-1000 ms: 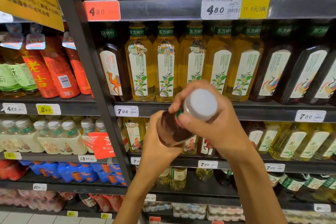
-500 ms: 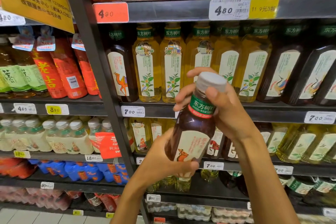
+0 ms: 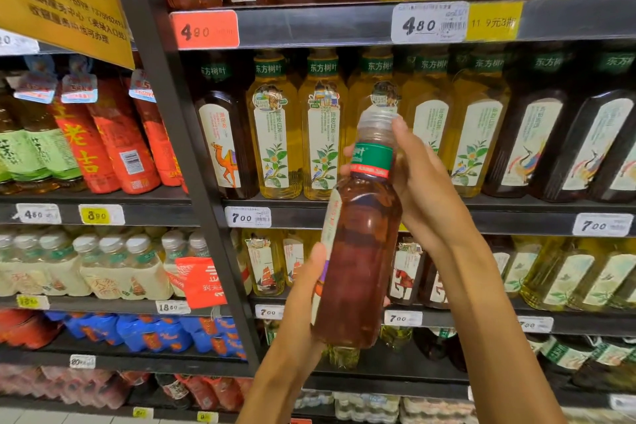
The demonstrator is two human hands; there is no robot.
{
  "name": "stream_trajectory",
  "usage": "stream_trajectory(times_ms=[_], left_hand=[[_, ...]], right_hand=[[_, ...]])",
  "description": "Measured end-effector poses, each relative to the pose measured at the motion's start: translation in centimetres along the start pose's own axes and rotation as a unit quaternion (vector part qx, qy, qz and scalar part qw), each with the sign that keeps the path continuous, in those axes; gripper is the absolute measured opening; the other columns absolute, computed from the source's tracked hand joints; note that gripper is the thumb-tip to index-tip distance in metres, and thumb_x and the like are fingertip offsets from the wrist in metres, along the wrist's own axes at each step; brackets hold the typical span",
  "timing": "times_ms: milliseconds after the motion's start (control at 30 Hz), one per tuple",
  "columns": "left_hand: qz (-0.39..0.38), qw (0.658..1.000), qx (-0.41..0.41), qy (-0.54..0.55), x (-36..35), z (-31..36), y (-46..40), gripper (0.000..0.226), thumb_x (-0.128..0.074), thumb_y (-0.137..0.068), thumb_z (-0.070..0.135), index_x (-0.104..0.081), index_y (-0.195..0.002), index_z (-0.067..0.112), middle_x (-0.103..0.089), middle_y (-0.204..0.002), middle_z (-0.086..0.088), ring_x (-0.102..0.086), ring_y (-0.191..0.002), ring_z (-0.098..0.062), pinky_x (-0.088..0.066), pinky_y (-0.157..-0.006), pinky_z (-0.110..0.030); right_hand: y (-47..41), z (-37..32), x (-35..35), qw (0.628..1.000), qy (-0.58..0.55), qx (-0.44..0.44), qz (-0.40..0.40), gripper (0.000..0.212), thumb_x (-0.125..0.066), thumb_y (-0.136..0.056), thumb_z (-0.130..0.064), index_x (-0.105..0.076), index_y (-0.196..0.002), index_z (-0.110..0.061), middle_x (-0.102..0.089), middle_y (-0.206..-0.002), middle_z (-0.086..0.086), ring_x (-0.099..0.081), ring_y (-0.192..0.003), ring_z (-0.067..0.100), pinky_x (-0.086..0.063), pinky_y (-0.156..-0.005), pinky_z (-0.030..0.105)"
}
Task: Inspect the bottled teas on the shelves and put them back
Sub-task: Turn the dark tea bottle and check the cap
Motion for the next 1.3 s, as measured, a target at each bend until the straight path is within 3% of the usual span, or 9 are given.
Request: stream_trajectory(times_ms=[100, 233, 400, 700, 800, 900, 1067, 1167, 1300], left_hand=[[-0.068, 0.997, 0.017, 0.033, -0.7, 0.1, -0.1, 0.082, -0.062, -0.072, 0.070, -0.062, -0.119, 0.002, -0.069, -0.095, -0.023, -0.069, -0.075, -0.033, -0.056, -0.065, -0.036], [0.032, 0.990, -0.018, -0.134, -0.1, 0.5, -0.3, 0.070, -0.042, -0.073, 0.080, -0.070, -0.109, 0.027, -0.073, -0.105, -0.006, -0.069, -0.099, -0.019, -0.053, -0.085, -0.035], [0.041, 0.984, -0.081, -0.154, -0.7, 1.8, -0.5, 0.044, -0.041, -0.077, 0.073, -0.072, -0.094, 0.047, -0.075, -0.098, 0.011, -0.070, -0.093, -0.006, -0.053, -0.069, -0.012], [-0.048, 0.998, 0.030, 0.035, -1.6, 1.6, -0.1, 0.070, -0.035, -0.092, 0.063, -0.054, -0.130, 0.007, -0.066, -0.103, -0.021, -0.068, -0.082, -0.031, -0.056, -0.072, -0.041], [0.023, 0.996, 0.002, -0.086, -1.4, 1.8, -0.3, 0.065, -0.036, -0.077, 0.075, -0.066, -0.117, 0.032, -0.071, -0.112, -0.008, -0.068, -0.100, -0.023, -0.053, -0.088, -0.041], [0.032, 0.984, -0.045, -0.170, -1.2, 2.4, -0.3, 0.055, -0.042, -0.067, 0.085, -0.068, -0.100, 0.048, -0.073, -0.103, 0.013, -0.069, -0.096, -0.006, -0.054, -0.075, -0.019], [0.031, 0.995, -0.031, -0.093, -1.7, 2.2, -0.6, 0.051, -0.049, -0.068, 0.074, -0.071, -0.101, 0.041, -0.074, -0.103, 0.003, -0.071, -0.096, -0.015, -0.057, -0.076, -0.028], [0.005, 1.000, 0.017, 0.024, -1.7, 2.7, -0.7, 0.076, -0.048, -0.072, 0.071, -0.064, -0.118, 0.013, -0.071, -0.097, -0.016, -0.070, -0.080, -0.028, -0.058, -0.070, -0.037], [-0.097, 0.984, 0.085, 0.122, -2.0, 2.9, -0.4, 0.073, -0.029, -0.091, 0.065, -0.060, -0.107, 0.000, -0.065, -0.080, -0.017, -0.065, -0.062, -0.027, -0.057, -0.058, -0.033]], right_hand=[[-0.2, 0.4, -0.3, 0.998, -0.043, -0.029, -0.038, 0.048, -0.047, -0.090, -0.046, -0.047, -0.122, -0.011, -0.070, -0.087, 0.008, -0.069, -0.074, 0.021, -0.057, -0.071, 0.033], [-0.1, 0.6, -0.3, 0.999, -0.042, -0.015, -0.010, 0.036, -0.049, -0.094, -0.040, -0.049, -0.116, -0.012, -0.061, -0.082, 0.008, -0.063, -0.070, 0.022, -0.054, -0.070, 0.035], [-0.2, 0.4, -0.9, 0.997, 0.030, 0.035, 0.057, 0.029, -0.052, -0.094, -0.037, -0.053, -0.111, -0.014, -0.065, -0.079, 0.004, -0.066, -0.071, 0.016, -0.056, -0.067, 0.027], [-0.5, -0.1, -1.2, 0.998, -0.054, -0.009, -0.034, 0.040, -0.045, -0.095, -0.043, -0.047, -0.118, -0.010, -0.065, -0.081, 0.008, -0.065, -0.068, 0.021, -0.054, -0.069, 0.035], [-0.4, -0.2, -1.3, 1.000, -0.013, 0.010, -0.004, 0.030, -0.045, -0.098, -0.039, -0.048, -0.110, -0.012, -0.062, -0.079, 0.007, -0.062, -0.063, 0.020, -0.053, -0.060, 0.031], [-0.4, -0.5, -1.4, 0.993, 0.080, 0.053, 0.075, 0.030, -0.049, -0.097, -0.037, -0.050, -0.110, -0.010, -0.063, -0.079, 0.007, -0.064, -0.064, 0.016, -0.056, -0.058, 0.028], [-0.6, -0.4, -1.0, 0.991, 0.108, 0.010, 0.080, 0.040, -0.048, -0.097, -0.043, -0.054, -0.122, -0.013, -0.069, -0.093, 0.006, -0.069, -0.078, 0.013, -0.056, -0.064, 0.024], [-0.9, -0.6, -0.7, 0.998, 0.044, -0.016, 0.033, 0.041, -0.045, -0.099, -0.041, -0.054, -0.127, -0.013, -0.068, -0.107, 0.012, -0.068, -0.094, 0.021, -0.056, -0.080, 0.031], [-1.4, -0.1, -1.7, 0.992, -0.100, -0.074, -0.024, 0.040, -0.038, -0.099, -0.042, -0.052, -0.118, -0.010, -0.069, -0.091, 0.011, -0.070, -0.079, 0.022, -0.058, -0.073, 0.033]])
Point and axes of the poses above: each hand's wrist, its own y-axis away from the middle knuckle, its own x-axis out of the back of the hand, z = x × y, the point moved 1 cm from there along -y, towards the middle knuckle
